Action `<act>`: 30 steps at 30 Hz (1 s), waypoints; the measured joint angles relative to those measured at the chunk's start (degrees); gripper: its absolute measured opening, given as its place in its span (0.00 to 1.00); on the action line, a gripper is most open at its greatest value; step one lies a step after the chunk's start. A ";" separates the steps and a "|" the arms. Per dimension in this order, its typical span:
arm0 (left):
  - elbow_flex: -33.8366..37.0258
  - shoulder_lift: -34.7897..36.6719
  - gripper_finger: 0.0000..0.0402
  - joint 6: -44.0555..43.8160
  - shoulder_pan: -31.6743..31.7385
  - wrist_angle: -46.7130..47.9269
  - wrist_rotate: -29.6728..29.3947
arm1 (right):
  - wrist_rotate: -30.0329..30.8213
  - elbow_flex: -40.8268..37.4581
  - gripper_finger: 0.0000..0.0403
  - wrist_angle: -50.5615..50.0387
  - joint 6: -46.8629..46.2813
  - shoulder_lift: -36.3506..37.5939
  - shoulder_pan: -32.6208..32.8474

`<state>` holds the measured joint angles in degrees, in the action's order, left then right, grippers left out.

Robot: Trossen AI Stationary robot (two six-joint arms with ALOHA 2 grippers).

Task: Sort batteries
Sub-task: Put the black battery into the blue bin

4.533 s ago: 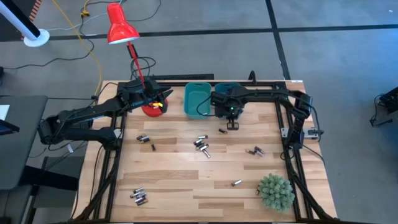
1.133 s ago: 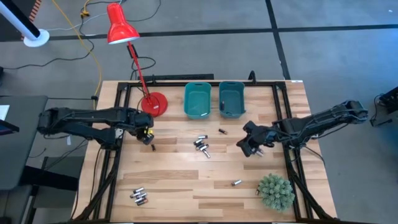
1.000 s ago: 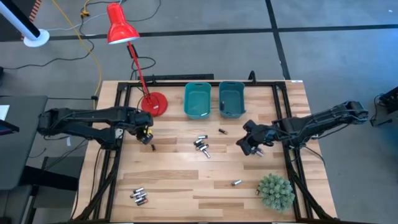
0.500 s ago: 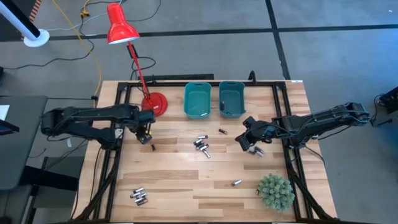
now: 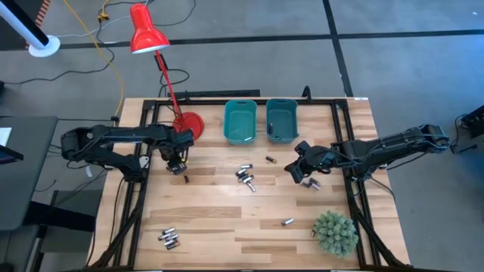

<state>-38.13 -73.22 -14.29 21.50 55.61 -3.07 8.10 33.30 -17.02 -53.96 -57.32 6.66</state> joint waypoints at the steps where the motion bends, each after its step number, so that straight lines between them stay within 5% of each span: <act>1: 0.00 0.05 0.28 0.01 0.00 0.00 0.00 | -0.02 0.02 0.19 0.00 -0.01 0.00 0.00; 30: 0.07 -0.01 0.28 3.89 4.71 3.55 5.63 | -0.04 0.02 0.19 -0.02 0.01 0.00 0.04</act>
<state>-38.06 -73.23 -10.40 26.20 59.16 2.56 8.05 33.32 -17.04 -53.95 -57.32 6.70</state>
